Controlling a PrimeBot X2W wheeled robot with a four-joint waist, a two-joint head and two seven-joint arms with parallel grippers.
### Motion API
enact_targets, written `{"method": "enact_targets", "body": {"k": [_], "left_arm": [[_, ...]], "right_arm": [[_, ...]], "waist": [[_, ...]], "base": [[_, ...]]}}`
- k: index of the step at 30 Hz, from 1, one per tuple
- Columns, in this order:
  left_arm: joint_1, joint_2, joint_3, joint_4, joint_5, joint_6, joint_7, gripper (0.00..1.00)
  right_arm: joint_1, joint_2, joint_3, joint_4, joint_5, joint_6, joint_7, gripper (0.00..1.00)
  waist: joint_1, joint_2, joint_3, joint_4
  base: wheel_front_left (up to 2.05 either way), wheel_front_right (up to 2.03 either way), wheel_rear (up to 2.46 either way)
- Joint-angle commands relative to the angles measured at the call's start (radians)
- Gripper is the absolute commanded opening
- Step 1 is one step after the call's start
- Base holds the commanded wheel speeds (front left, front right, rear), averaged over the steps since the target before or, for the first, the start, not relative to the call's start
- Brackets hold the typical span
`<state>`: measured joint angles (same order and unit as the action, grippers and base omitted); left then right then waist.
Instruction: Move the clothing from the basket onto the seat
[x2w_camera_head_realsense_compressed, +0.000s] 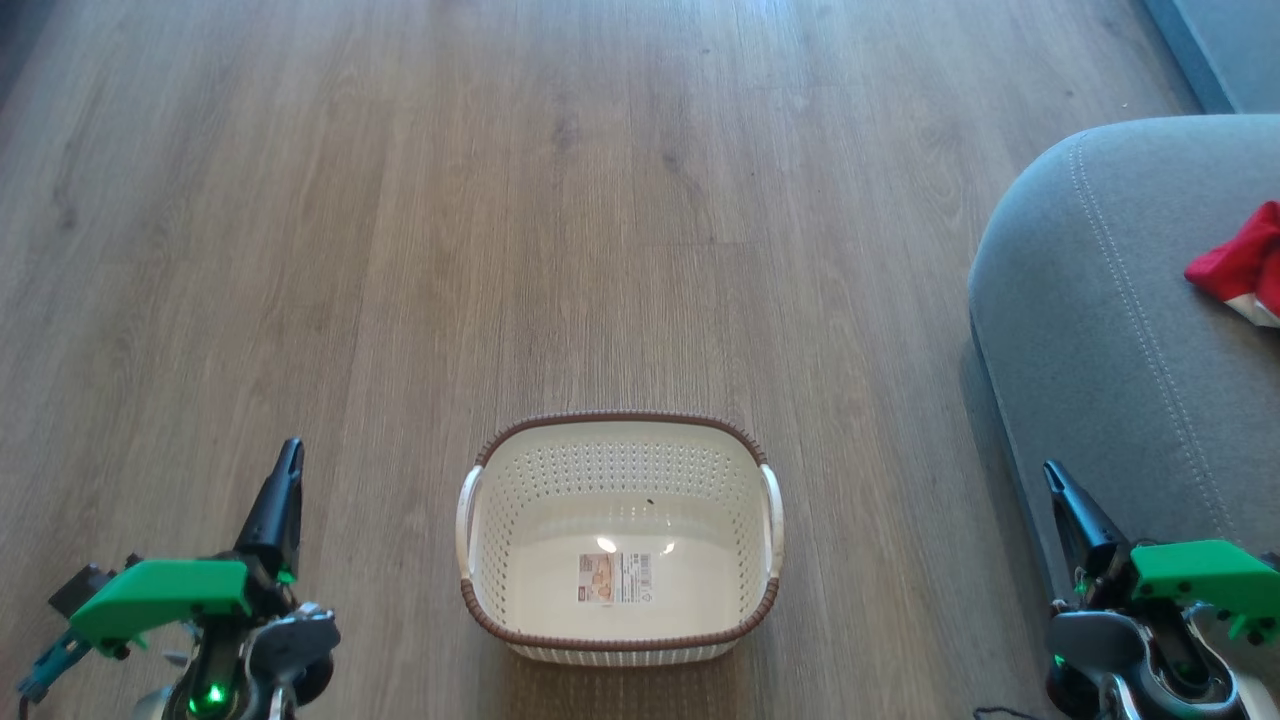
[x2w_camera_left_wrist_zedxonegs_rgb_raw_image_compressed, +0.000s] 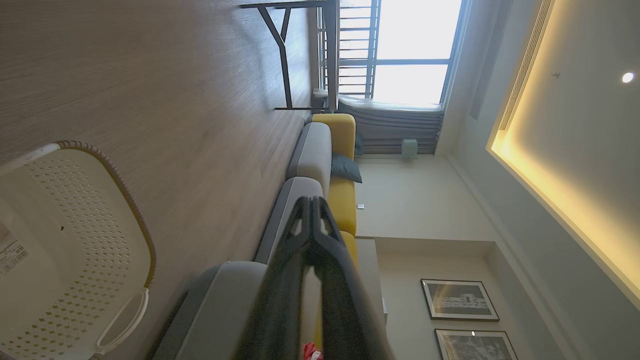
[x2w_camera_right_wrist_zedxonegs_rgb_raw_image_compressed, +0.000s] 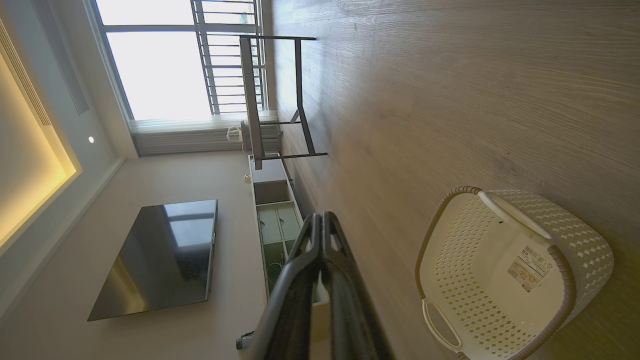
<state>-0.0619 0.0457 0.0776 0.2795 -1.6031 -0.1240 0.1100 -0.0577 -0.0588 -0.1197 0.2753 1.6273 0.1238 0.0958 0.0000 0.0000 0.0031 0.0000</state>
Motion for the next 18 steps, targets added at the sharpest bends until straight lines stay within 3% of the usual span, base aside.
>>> {"method": "enact_targets", "body": {"k": [1,18], "left_arm": [[-0.046,0.004,0.036,-0.034,-0.005,-0.007,0.003,0.00],[-0.046,0.004,0.036,-0.034,-0.005,-0.007,0.003,0.00]], "right_arm": [[-0.049,0.000,0.018,-0.031,-0.009,0.007,0.008,0.00],[-0.049,0.002,0.015,-0.031,-0.011,0.007,0.010,0.00]], "waist": [[0.0000,0.0000,0.000,0.000],[0.0000,0.0000,0.000,0.000]], "base": [[0.00,0.00,0.00],[0.00,0.00,0.00]]}}
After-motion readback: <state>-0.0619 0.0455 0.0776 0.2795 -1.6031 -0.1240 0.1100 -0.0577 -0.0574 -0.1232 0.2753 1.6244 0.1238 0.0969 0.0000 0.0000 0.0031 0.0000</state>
